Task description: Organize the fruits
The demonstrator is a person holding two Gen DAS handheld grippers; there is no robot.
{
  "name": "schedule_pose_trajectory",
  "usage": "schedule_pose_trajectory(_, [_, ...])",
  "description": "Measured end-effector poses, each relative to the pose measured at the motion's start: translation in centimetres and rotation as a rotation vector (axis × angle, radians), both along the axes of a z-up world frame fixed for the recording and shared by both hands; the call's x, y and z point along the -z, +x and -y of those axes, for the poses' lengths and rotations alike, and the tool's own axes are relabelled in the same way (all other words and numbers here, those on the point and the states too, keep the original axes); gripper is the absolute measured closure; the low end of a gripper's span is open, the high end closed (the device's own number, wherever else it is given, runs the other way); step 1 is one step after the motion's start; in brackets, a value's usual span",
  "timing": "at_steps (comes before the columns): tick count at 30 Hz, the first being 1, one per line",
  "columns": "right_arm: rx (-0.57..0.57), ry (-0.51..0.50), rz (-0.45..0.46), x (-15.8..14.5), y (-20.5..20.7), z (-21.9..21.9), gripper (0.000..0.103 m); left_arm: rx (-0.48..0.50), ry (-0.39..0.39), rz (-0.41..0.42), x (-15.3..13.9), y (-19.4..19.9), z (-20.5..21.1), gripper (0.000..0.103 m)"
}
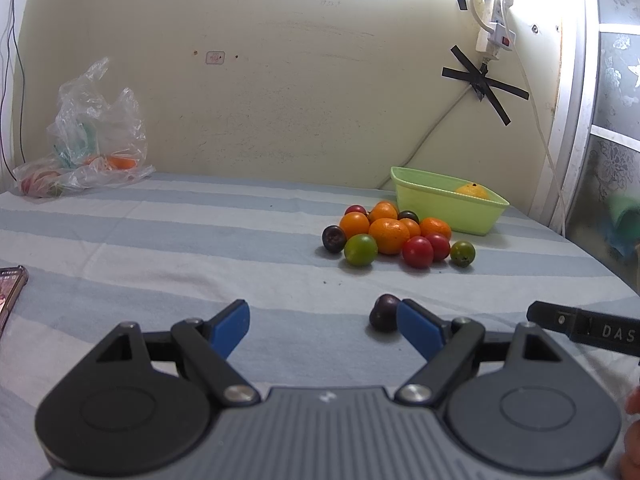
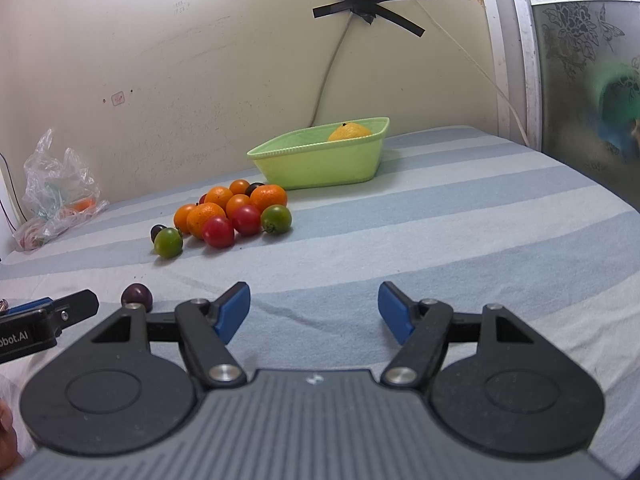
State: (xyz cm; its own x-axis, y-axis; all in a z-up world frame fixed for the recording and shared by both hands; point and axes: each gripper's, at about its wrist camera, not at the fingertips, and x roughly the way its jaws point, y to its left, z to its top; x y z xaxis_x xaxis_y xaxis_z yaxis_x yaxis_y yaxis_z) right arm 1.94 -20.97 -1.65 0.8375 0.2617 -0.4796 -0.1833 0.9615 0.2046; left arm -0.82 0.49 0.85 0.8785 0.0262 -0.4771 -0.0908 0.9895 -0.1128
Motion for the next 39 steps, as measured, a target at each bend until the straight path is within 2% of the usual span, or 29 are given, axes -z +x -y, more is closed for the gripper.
schedule_pose_trajectory(39, [-0.002, -0.008, 0.008, 0.07, -0.17, -0.09, 0.03, 0.004, -0.016, 0.002, -0.06, -0.12, 0.01, 0.019])
